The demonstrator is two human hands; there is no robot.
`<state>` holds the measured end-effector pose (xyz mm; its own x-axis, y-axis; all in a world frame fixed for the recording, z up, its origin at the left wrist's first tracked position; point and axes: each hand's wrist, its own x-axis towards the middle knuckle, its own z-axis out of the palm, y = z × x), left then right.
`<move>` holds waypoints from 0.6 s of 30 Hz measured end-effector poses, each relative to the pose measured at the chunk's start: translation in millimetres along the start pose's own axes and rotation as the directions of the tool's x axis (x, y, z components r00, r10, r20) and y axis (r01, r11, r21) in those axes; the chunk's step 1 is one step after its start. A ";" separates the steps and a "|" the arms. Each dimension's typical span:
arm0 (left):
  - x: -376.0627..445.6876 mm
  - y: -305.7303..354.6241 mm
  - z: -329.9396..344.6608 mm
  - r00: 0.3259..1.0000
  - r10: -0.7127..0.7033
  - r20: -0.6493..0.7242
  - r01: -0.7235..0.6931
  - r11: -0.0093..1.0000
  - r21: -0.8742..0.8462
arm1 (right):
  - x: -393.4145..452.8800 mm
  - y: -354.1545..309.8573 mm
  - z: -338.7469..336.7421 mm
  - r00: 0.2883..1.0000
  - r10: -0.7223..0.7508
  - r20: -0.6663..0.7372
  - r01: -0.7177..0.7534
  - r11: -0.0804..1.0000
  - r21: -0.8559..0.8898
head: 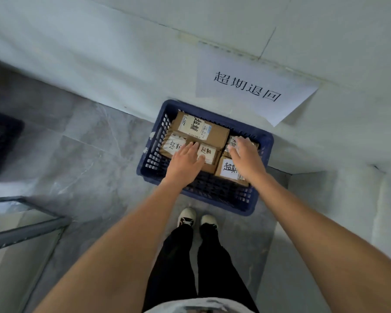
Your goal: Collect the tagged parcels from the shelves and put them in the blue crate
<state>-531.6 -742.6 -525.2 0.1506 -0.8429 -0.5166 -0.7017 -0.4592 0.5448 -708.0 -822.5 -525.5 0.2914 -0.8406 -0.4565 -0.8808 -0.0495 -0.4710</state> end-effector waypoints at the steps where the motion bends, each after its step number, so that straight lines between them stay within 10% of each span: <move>1: -10.7 0.2 -8.2 1.000 -0.001 -0.030 0.002 1.000 0.025 | -3.5 -13.9 -3.6 0.998 -0.055 0.017 0.055 0.997 -0.055; 9: -114.0 -24.5 -48.5 0.951 -0.173 -0.255 0.176 0.984 -0.011 | -58.0 -114.7 0.7 0.869 -0.413 0.272 0.481 0.832 -0.275; 18: -281.6 -106.9 -76.8 0.747 -0.485 -0.455 0.495 0.862 -0.107 | -148.0 -248.5 67.2 0.529 -0.680 0.507 0.847 0.398 -0.352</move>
<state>-445.5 -477.7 -387.3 0.7695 -0.5343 -0.3499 -0.4559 -0.8432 0.2848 -507.2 -649.5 -391.6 0.9426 -0.1381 -0.3039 -0.2345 -0.9218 -0.3087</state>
